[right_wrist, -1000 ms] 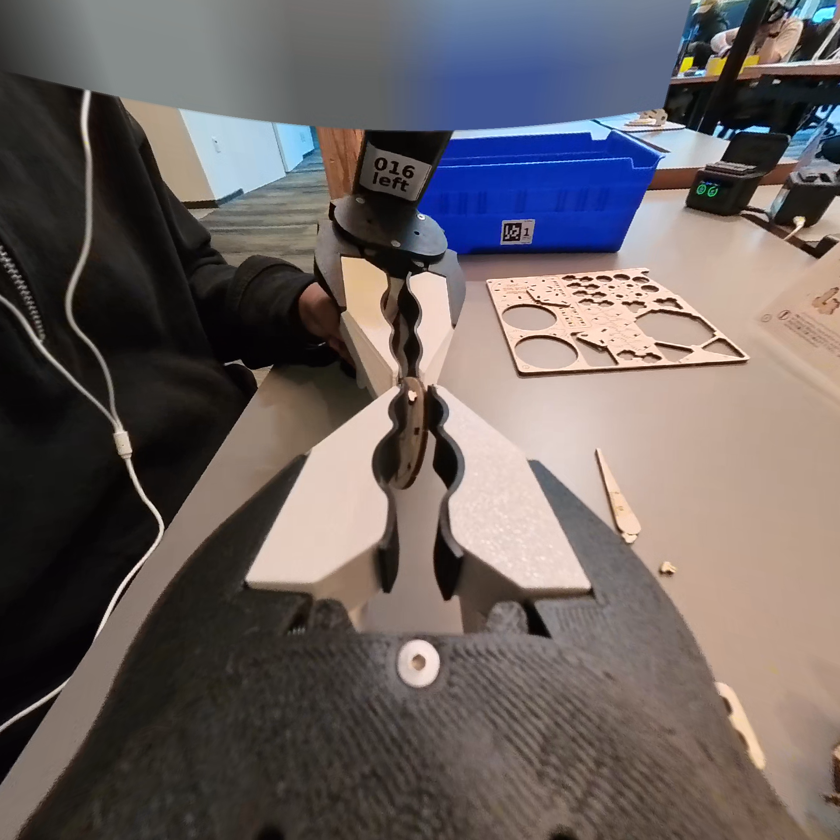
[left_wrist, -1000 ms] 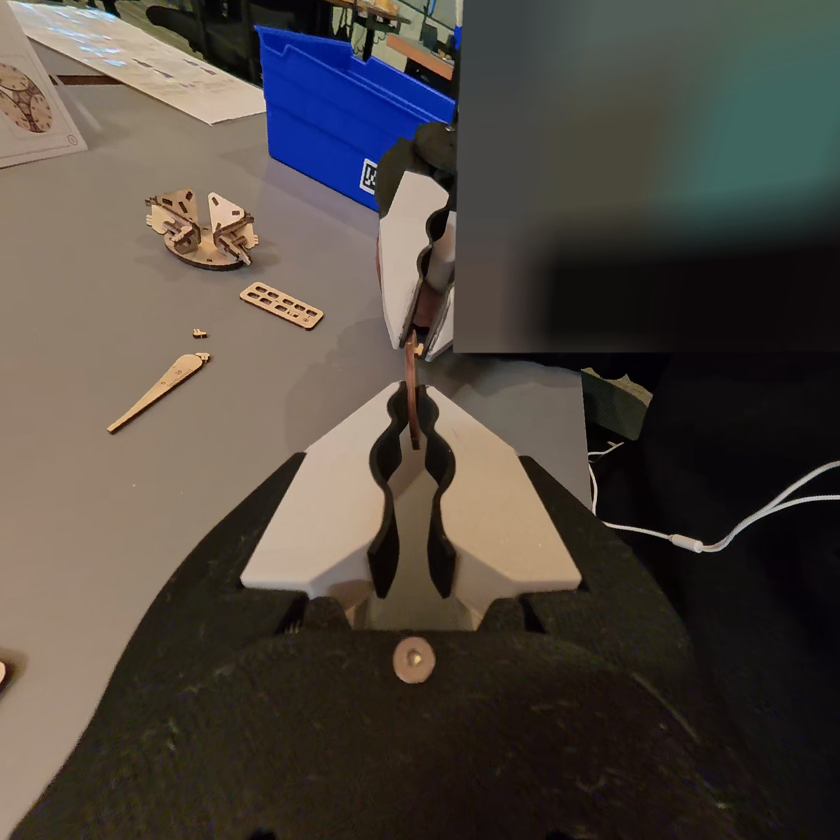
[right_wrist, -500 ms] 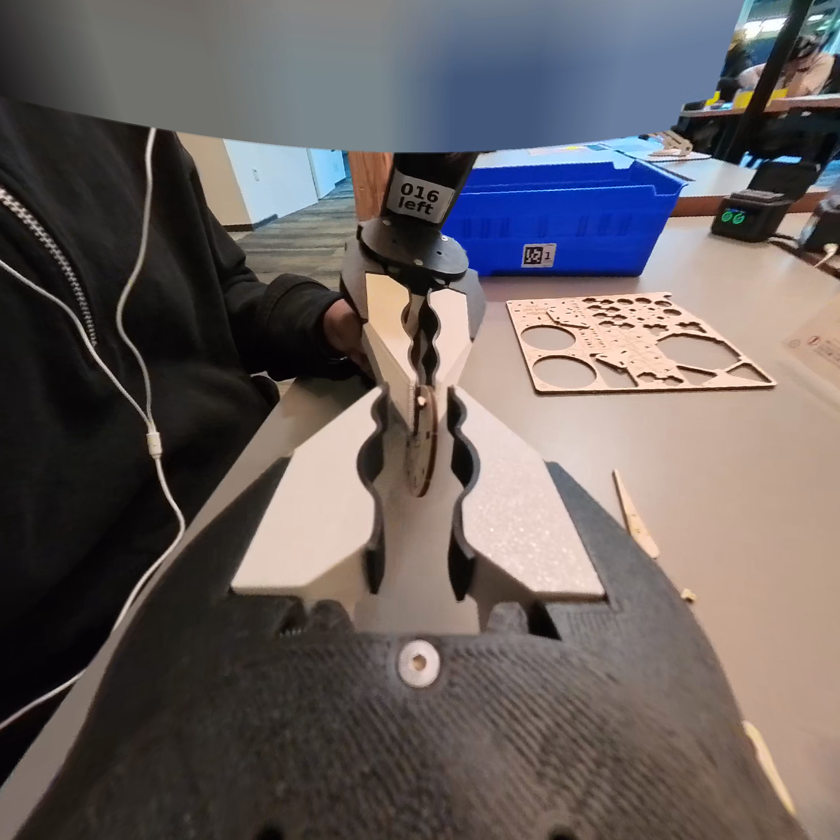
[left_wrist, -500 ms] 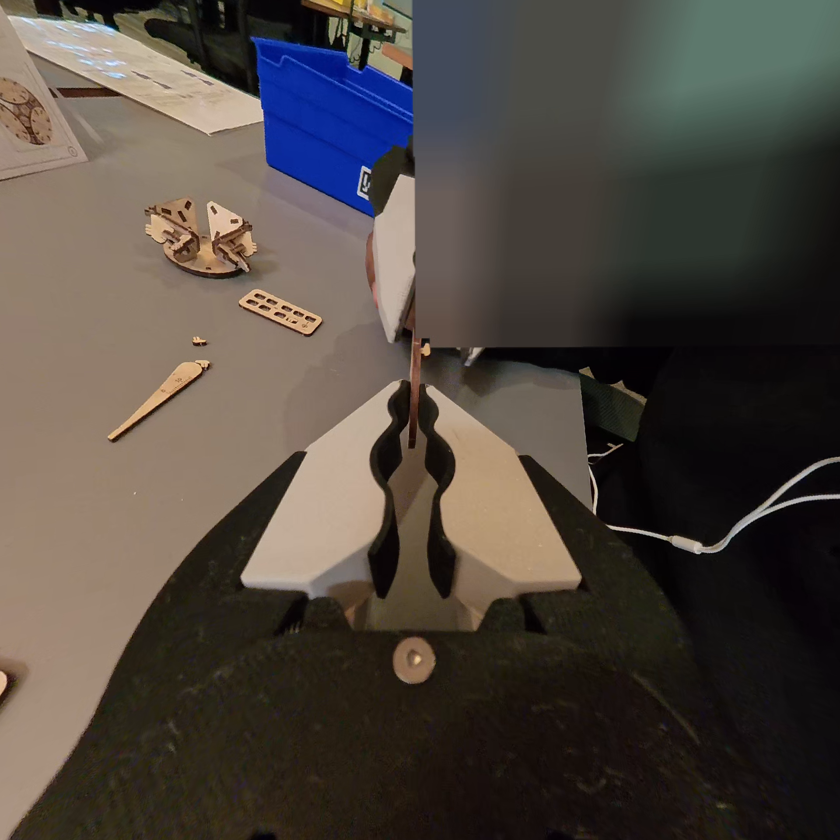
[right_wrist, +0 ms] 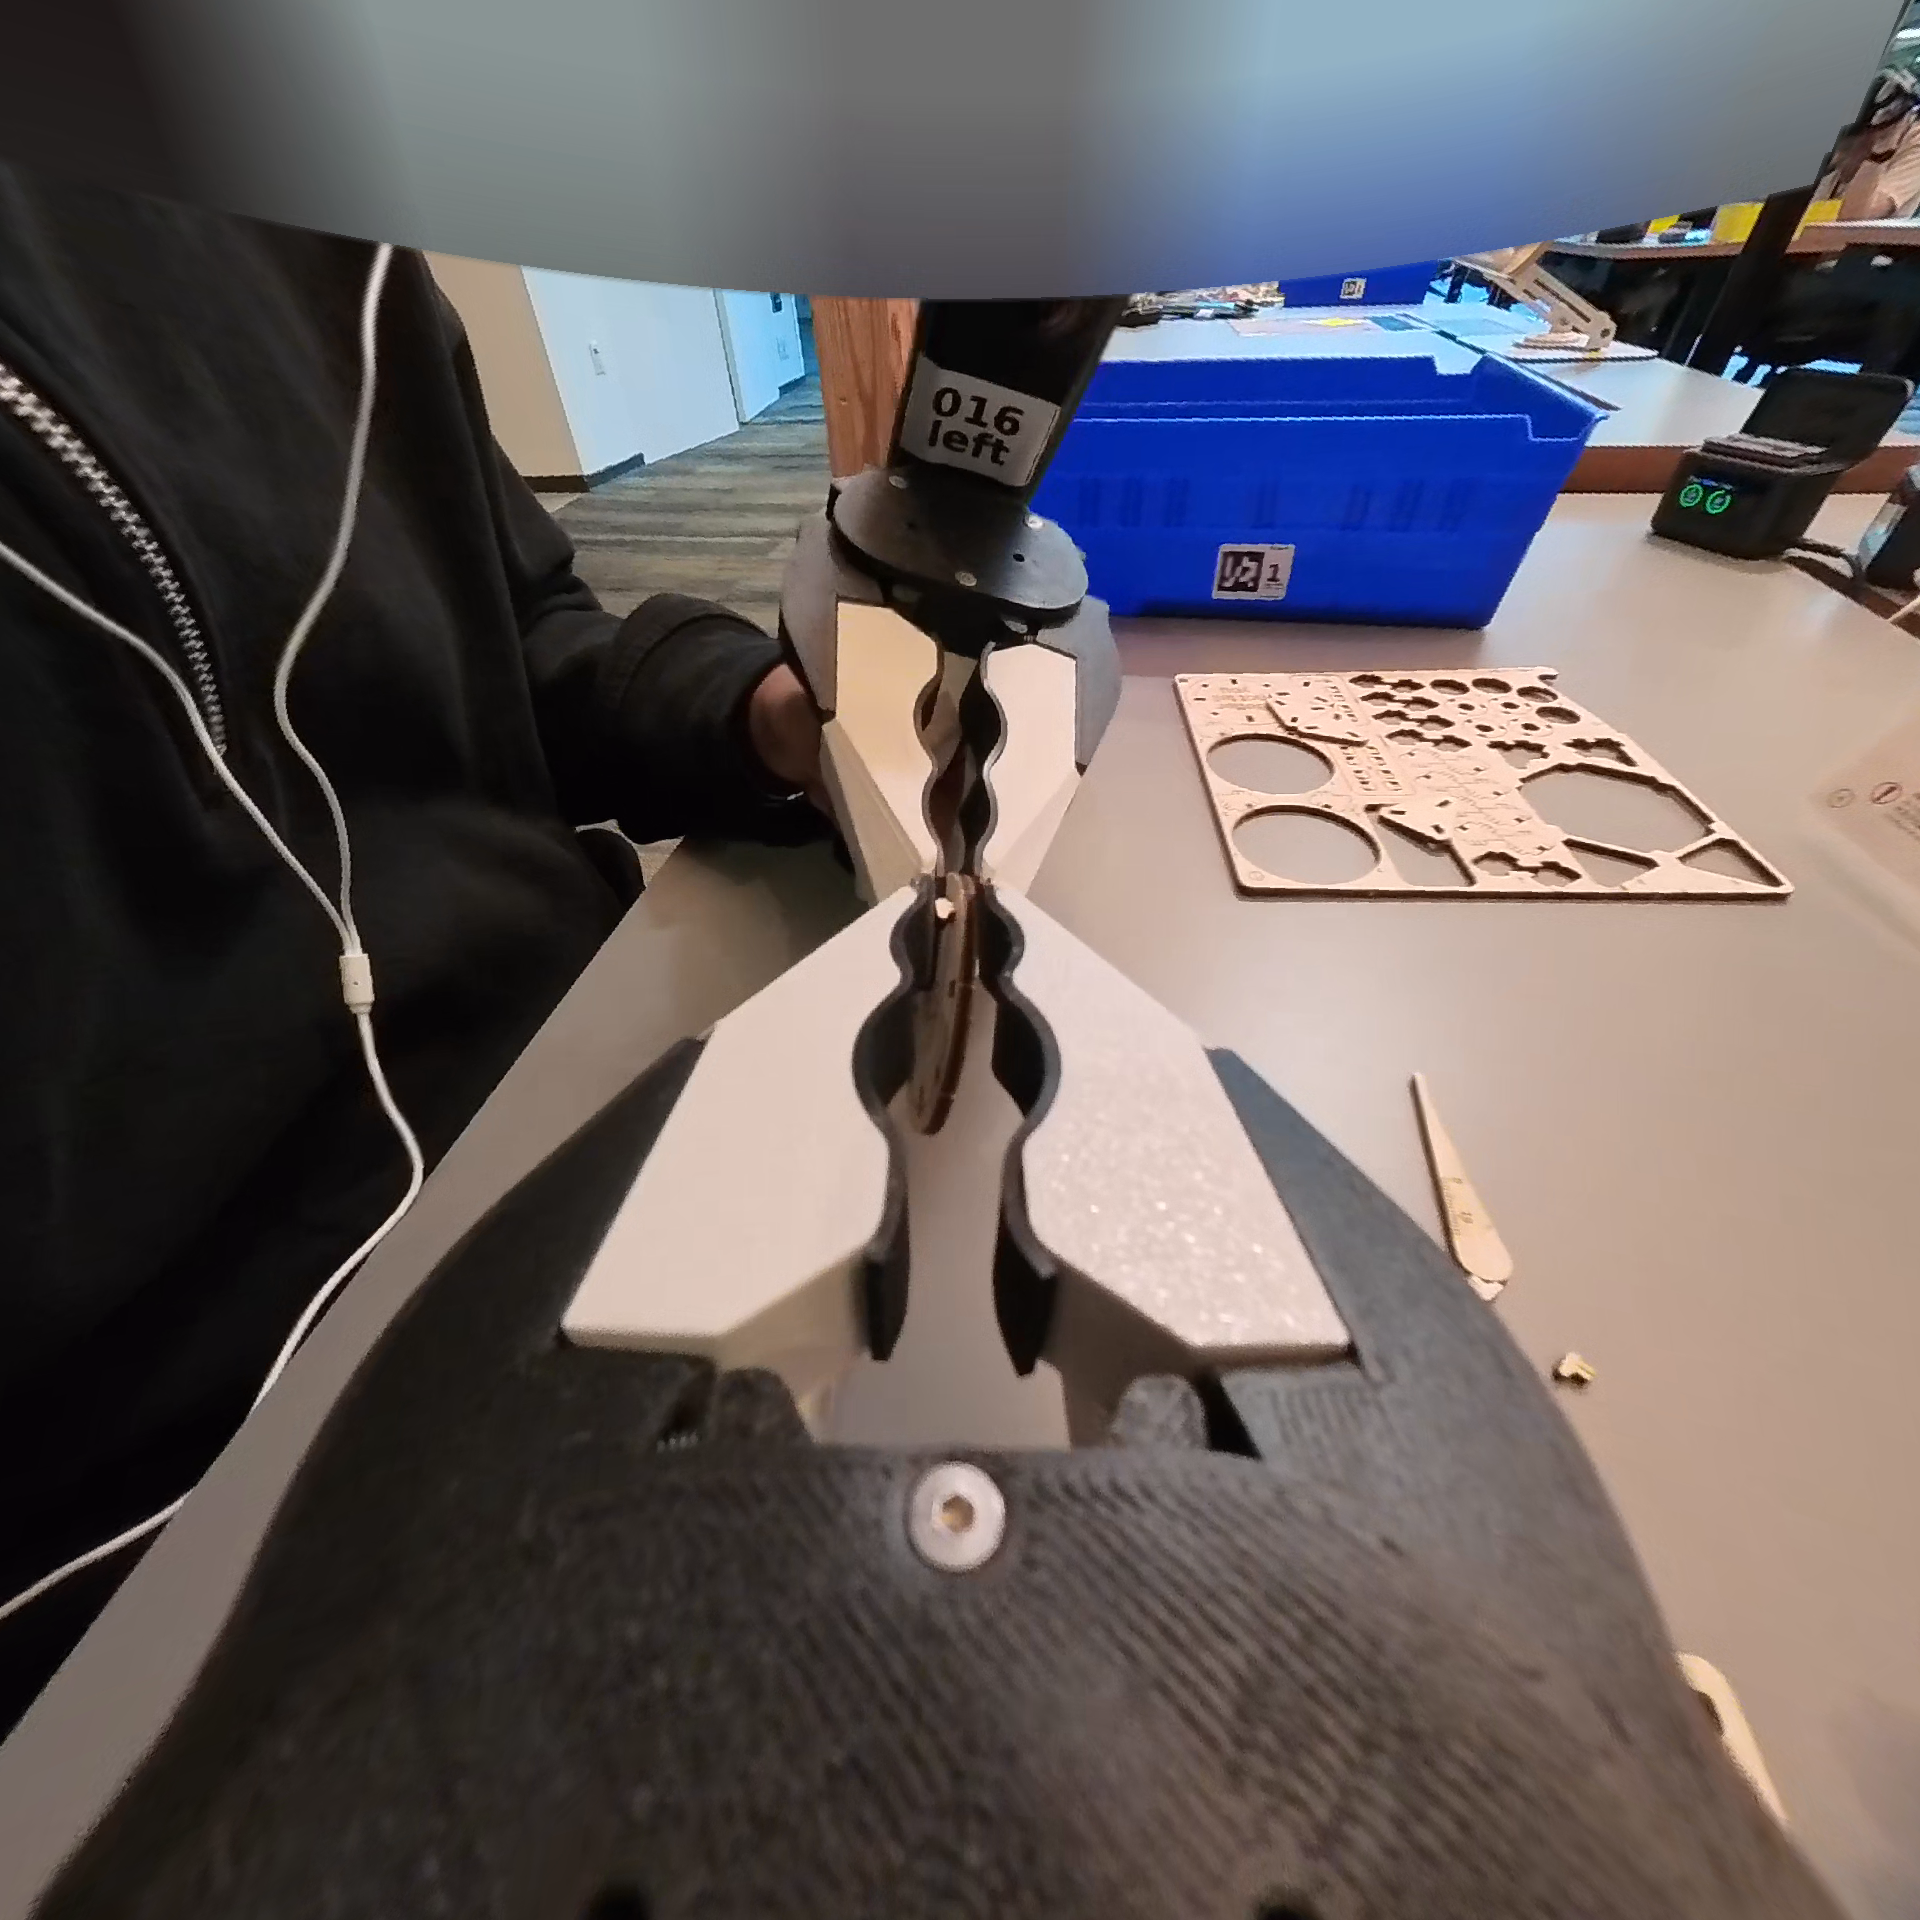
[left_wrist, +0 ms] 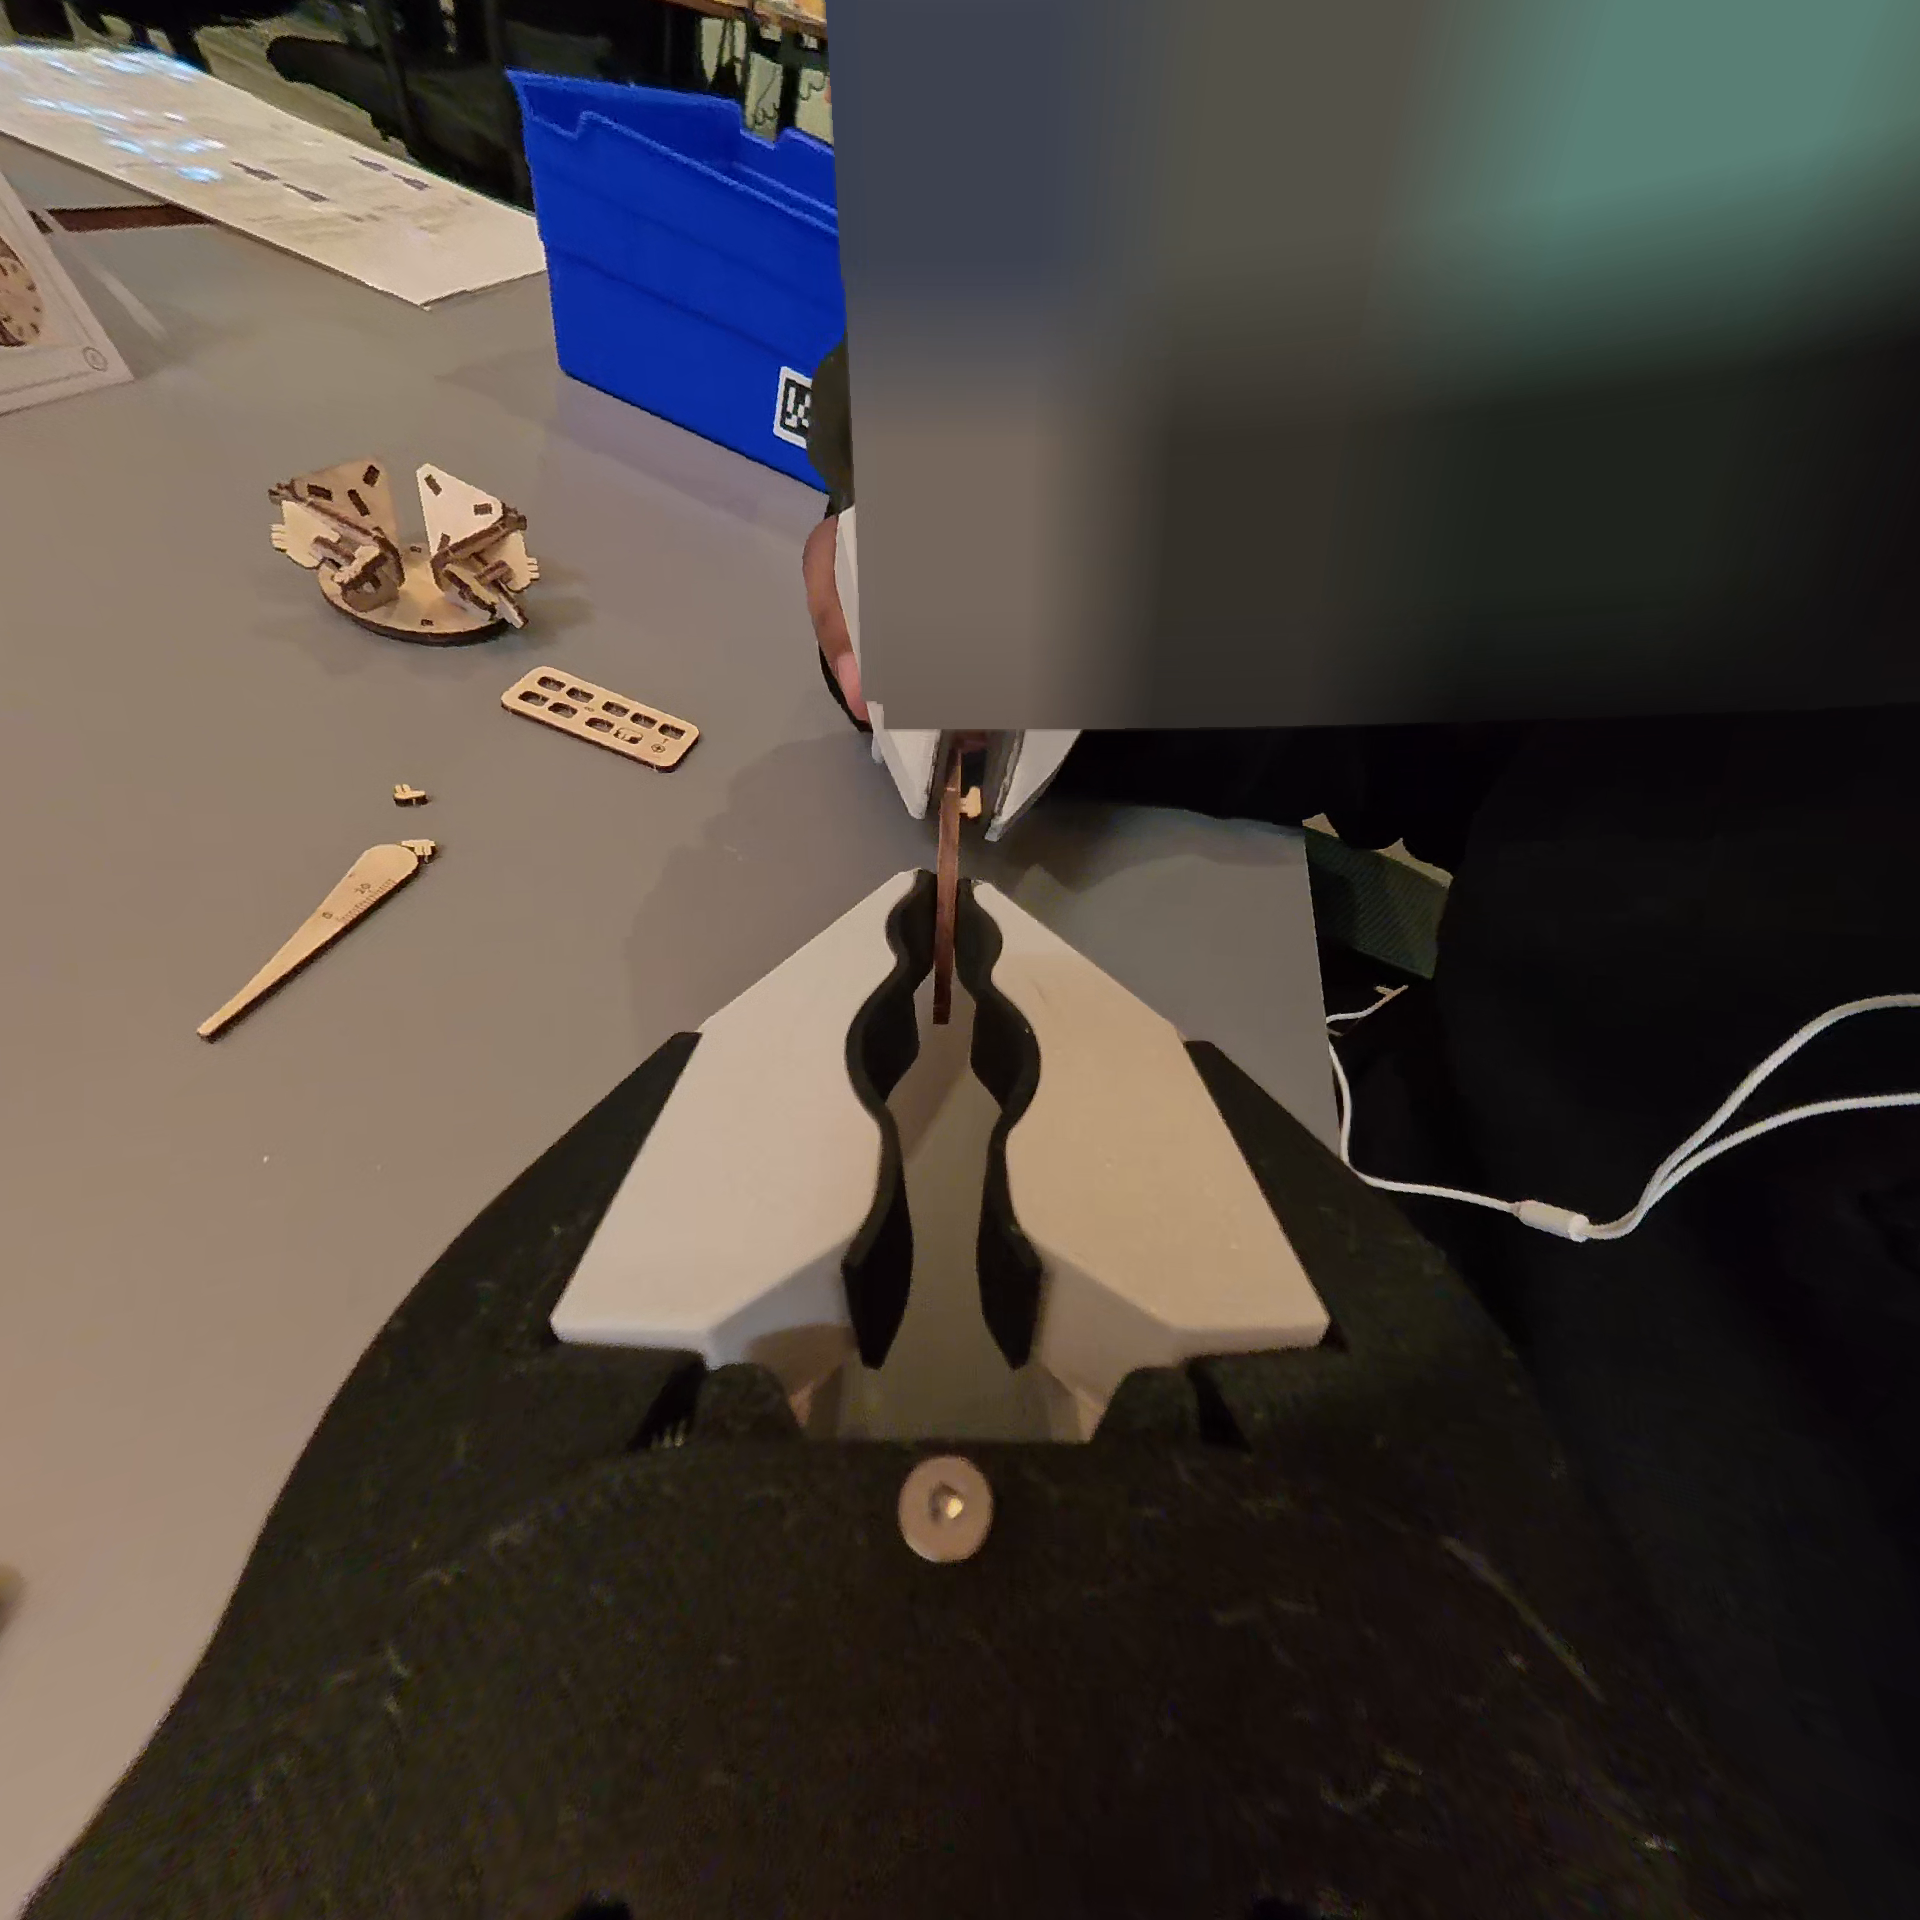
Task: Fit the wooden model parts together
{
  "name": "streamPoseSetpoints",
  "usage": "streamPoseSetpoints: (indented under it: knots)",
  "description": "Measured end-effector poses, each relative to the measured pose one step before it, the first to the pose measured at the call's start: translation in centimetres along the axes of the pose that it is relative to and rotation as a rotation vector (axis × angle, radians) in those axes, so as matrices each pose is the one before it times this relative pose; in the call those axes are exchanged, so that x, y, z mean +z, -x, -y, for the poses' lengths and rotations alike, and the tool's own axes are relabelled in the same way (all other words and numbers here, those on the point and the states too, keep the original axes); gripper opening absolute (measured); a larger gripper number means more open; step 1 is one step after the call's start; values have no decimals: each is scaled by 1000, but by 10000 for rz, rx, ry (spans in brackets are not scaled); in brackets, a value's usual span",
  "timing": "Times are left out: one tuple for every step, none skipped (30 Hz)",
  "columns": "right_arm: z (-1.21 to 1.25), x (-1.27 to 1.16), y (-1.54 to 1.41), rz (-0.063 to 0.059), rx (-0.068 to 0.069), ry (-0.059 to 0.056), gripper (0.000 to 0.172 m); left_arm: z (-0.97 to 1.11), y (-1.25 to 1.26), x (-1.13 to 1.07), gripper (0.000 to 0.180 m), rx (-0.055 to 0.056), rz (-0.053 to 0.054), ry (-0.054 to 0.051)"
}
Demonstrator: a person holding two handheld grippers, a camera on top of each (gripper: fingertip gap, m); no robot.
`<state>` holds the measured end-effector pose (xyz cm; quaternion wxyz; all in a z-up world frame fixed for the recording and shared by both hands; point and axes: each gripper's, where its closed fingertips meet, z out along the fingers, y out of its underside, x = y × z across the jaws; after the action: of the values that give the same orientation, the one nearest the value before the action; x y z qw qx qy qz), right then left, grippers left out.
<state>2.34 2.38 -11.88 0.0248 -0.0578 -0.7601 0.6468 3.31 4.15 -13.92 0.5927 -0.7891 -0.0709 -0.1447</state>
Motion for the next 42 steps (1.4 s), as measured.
streamPoseSetpoints:
  knots:
    - [-20, -19, 54, 3, -69, 66, 5, -29, -37, 26, 0, 95, 42, 21]
    - [-2, 1, 39, -18, -74, 39, 5, 16, -17, 4, 0, 58, 29, -3]
    - [11, 6, 5, -26, -47, 15, 5, 13, 11, -11, 0, 29, 32, -10]
    - [-9, 26, -10, -19, 0, 26, 5, 10, 16, -6, 0, 40, 46, -3]
    - [13, 8, 8, 9, 46, 15, 5, 16, 0, -14, 0, 80, 53, -5]
    - [-16, 21, -22, 18, 99, 18, 5, -13, 36, -14, 0, 103, 87, 14]
    - [-26, 23, 44, 60, 138, 20, 5, -20, -16, -9, 0, 110, 53, 20]
    - [-8, -8, 62, 93, 172, 22, 5, -18, -73, 14, 0, 88, 21, 17]
    - [-25, 7, 21, 40, 111, 44, 5, -14, 2, -7, 0, 65, 43, 14]
    - [-14, 25, 3, -14, 5, 38, 5, -9, 12, -8, 0, 40, 27, 12]
    - [9, 18, 32, -17, -31, 23, 4, -1, -18, -12, 0, 14, -6, -7]
    - [21, 19, 20, -28, -31, 30, 4, 19, -5, -7, 0, 20, 11, -7]
    - [-1, 13, -16, -70, -69, 45, 4, -5, 55, -2, 0, 36, 51, 5]
    - [11, 18, 10, -58, -74, 44, 4, 11, -11, -7, 0, 33, 14, -4]
    - [29, 10, 24, -16, -29, 17, 4, 17, -24, -19, 0, 20, -11, -15]
    - [-2, 9, 12, -2, 2, 11, 4, -1, -10, 8, 0, 24, 10, 4]
    - [-1, 0, 8, -3, 0, 9, 4, -14, -16, 5, 0, 38, 12, 11]
    - [9, 14, 21, 4, 3, 3, 4, 11, -17, -11, 0, 58, 13, 0]
    - [2, 4, 29, 8, 7, 15, 4, -9, -27, 0, 0, 35, 6, 5]
    - [-2, 11, 14, -4, -9, 27, 4, -14, -8, 7, 0, 19, 6, 8]
    - [-8, 5, 31, -12, -26, 30, 4, 2, -15, 1, 0, 25, 6, 0]
    - [-3, 9, 39, 4, -5, 28, 4, -1, -19, -5, 0, 41, 11, 7]
    - [-12, 5, 46, 15, -17, 34, 4, -23, -19, -5, 0, 55, 16, 13]
    - [-24, 6, 79, 34, -6, 36, 4, -7, -47, 16, 0, 33, -8, 8]
    - [-30, -12, 62, 34, 14, 39, 4, -11, -44, 2, 0, 28, -16, 12]
    - [-24, 0, 61, 39, 30, 37, 4, -26, -50, 30, 0, 34, -12, 20]
    - [-2, 2, 29, 13, 12, 18, 4, -20, -15, 8, 0, 37, 13, 10]
    - [3, 10, 24, 16, 0, -1, 4, 3, -6, -9, 0, 26, 5, -1]
    - [5, 11, -34, 5, 14, -16, 4, 7, 37, -3, 0, -18, 8, -1]
    - [34, 8, -158, -20, 29, -69, 5, 12, 125, -13, 0, -78, 20, -16]
    - [125, -26, -210, -37, 61, -195, 5, 60, 207, -26, 0, -117, 49, -47]
    - [141, -2, -275, -106, 106, -256, 5, 72, 233, -36, 0, -140, 51, -51]
    - [56, -15, -186, -49, 148, -193, 5, 11, 98, -13, 0, -143, -49, -15]
    - [83, -81, -21, 74, 128, -163, 5, 19, 19, -8, 0, -96, -56, -20]
    - [167, -175, -40, 58, 96, -180, 13, 53, 70, -38, 0, -68, 6, -48]
    - [230, -195, -184, -10, 144, -202, 32, 83, 129, -76, 0, -77, 41, -69]
    - [171, -199, -97, 62, 151, -125, 34, 78, 50, -82, 0, -77, -25, -71]
    - [91, -143, -51, 55, 81, -66, 32, 58, 13, -35, 0, -35, -21, -41]
    - [67, -71, -88, -38, -2, -51, 32, -17, -29, 14, 0, 15, -8, 11]
    - [-29, 17, -27, -51, -52, 6, 31, -27, -84, 46, 0, 47, -27, 24]
    - [-138, 104, 158, 39, -86, 69, 27, 12, -87, 25, 0, 38, -23, -5]
    - [-214, 159, 104, -1, -100, 132, 25, 39, -28, -11, 0, 8, -14, -28]
